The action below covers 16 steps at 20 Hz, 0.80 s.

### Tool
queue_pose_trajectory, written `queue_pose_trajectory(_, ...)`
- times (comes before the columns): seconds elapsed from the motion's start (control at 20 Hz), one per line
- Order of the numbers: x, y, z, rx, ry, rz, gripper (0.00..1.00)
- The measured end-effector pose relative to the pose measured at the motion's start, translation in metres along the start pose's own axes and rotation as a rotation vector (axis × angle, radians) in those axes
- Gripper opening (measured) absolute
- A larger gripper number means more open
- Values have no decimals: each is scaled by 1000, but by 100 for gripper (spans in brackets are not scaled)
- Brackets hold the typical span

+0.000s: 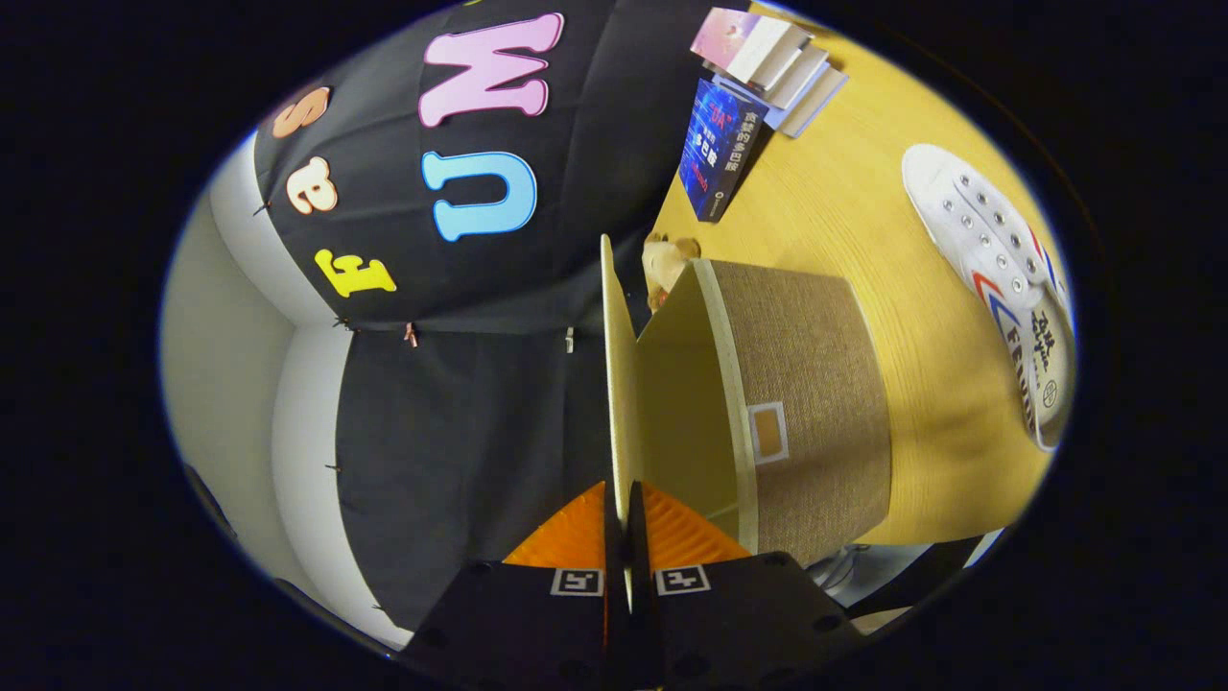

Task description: Open the storage box then place both shoes into the box .Put the left shoe in first, then the right shoe, with the right side of both shoes facing outward in a uniform manner.

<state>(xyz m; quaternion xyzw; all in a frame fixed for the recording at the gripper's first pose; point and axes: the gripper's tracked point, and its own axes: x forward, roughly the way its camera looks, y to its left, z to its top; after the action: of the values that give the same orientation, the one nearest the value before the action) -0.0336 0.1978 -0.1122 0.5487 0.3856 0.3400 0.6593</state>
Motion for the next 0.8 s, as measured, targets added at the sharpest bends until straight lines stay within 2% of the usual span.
queue_pose_trajectory(0.25, 17, 41, -12, -71, 33, 17, 5)
queue_pose_trajectory(0.5, 40, 75, -13, -190, 32, -27, 5)
queue_pose_trajectory(0.8, 85, 119, -30, -225, 58, -33, 5)
